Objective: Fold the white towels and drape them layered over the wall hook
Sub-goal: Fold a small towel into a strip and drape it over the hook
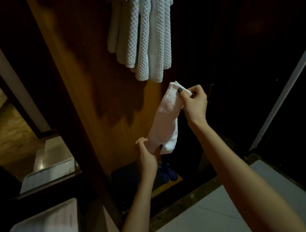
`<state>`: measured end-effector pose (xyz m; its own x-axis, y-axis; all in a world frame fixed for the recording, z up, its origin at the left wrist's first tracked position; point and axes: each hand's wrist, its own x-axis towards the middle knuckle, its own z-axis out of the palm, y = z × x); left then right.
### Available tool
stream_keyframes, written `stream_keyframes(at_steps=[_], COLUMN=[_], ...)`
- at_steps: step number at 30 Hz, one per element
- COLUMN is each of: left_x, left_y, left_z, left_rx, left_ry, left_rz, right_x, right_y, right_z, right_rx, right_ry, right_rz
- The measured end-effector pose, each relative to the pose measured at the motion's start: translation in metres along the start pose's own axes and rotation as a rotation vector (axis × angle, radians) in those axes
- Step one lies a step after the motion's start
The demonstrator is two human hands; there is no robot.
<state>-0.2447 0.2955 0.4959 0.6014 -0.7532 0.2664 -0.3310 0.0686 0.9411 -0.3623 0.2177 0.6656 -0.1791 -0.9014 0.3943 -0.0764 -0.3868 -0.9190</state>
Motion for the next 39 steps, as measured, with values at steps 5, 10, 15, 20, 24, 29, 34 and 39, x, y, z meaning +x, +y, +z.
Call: stream_keyframes(at_steps=[5, 10, 15, 20, 24, 29, 34, 39], left_x=[0.014, 0.017, 0.024, 0.03, 0.039, 0.047, 0.045, 0.033], left_y=[-0.003, -0.005, -0.012, -0.016, -0.009, -0.008, -0.016, -0.025], left_z=[0.0, 0.009, 0.001, -0.011, -0.021, -0.033, -0.042, -0.031], left_rx=[-0.025, -0.217, -0.018, -0.203, -0.456, -0.575, -0.582, -0.782], left_ry=[-0.022, -0.078, -0.197, -0.197, -0.08, -0.037, -0.125, -0.056], left_rz=[-0.104, -0.208, -0.094, -0.153, -0.242, -0.265, -0.273, -0.515], right_x=[0.014, 0.02, 0.034, 0.048, 0.054, 0.055, 0.057, 0.05], right_y=[-0.002, 0.0, 0.007, 0.012, 0.017, 0.033, 0.037, 0.032], right_z=[0.011, 0.017, 0.01, 0.005, -0.004, -0.012, -0.015, 0.009], right_rx=[0.096, 0.113, 0.139, 0.219, 0.25, 0.237, 0.194, 0.225], right_ry=[0.033, 0.011, 0.031, 0.077, 0.13, 0.143, 0.132, 0.122], right_rz=[0.11, 0.152, 0.221, 0.269, 0.284, 0.316, 0.292, 0.337])
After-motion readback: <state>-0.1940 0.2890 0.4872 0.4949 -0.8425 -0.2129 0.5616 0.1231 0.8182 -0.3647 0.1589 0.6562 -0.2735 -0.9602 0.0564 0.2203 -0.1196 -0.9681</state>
